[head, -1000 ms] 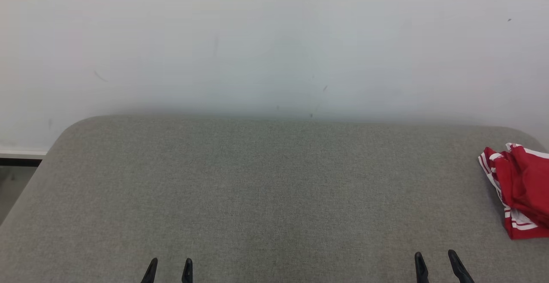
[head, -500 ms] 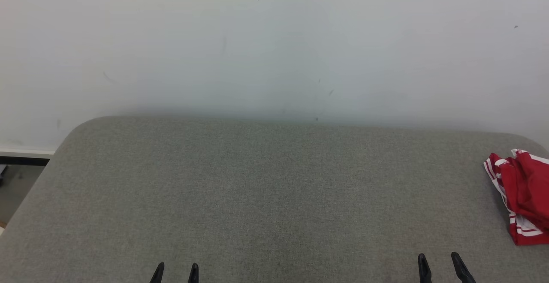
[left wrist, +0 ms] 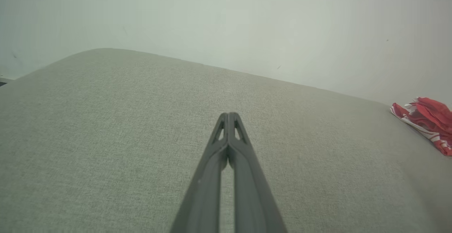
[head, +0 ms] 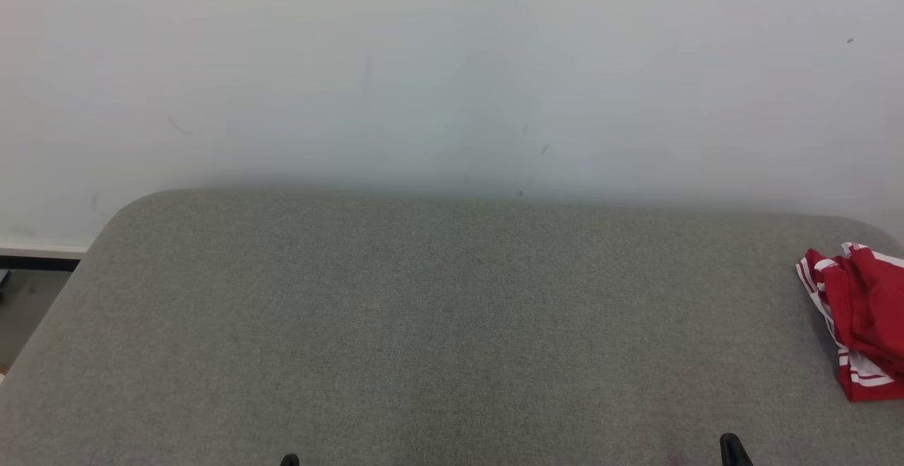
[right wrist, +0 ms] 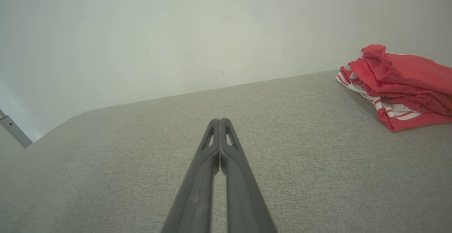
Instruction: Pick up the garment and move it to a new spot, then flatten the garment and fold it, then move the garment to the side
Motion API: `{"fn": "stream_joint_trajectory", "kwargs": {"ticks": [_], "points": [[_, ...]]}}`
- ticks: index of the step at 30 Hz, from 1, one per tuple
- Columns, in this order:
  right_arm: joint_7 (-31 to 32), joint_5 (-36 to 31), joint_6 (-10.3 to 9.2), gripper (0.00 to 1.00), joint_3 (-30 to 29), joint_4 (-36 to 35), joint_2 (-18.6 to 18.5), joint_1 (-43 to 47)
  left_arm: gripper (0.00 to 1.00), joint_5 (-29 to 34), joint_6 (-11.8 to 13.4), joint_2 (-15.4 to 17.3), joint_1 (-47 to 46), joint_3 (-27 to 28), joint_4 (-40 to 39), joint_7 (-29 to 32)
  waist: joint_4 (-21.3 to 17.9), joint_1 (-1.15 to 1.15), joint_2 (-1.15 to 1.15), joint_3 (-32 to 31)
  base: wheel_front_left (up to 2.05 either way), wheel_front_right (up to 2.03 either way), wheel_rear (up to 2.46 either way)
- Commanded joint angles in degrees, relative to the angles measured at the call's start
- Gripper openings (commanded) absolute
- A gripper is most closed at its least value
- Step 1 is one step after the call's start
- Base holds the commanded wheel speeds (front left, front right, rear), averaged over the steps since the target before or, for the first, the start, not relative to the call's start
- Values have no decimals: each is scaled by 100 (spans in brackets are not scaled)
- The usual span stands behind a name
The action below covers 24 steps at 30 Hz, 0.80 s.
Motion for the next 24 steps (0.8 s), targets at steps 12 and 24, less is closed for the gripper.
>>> {"fn": "stream_joint_trajectory", "kwargs": {"ticks": [12,24], "points": [[373,1468,-2,0,-261,10,-109,-359,0,-1427,-11,14,-510,-29,120,223,-60,0,0,80,0,0,0],[720,2595,-3,0,-495,90,-136,-576,0,-2539,-19,12,-793,-40,228,414,-118,0,0,159,0,0,0]]}}
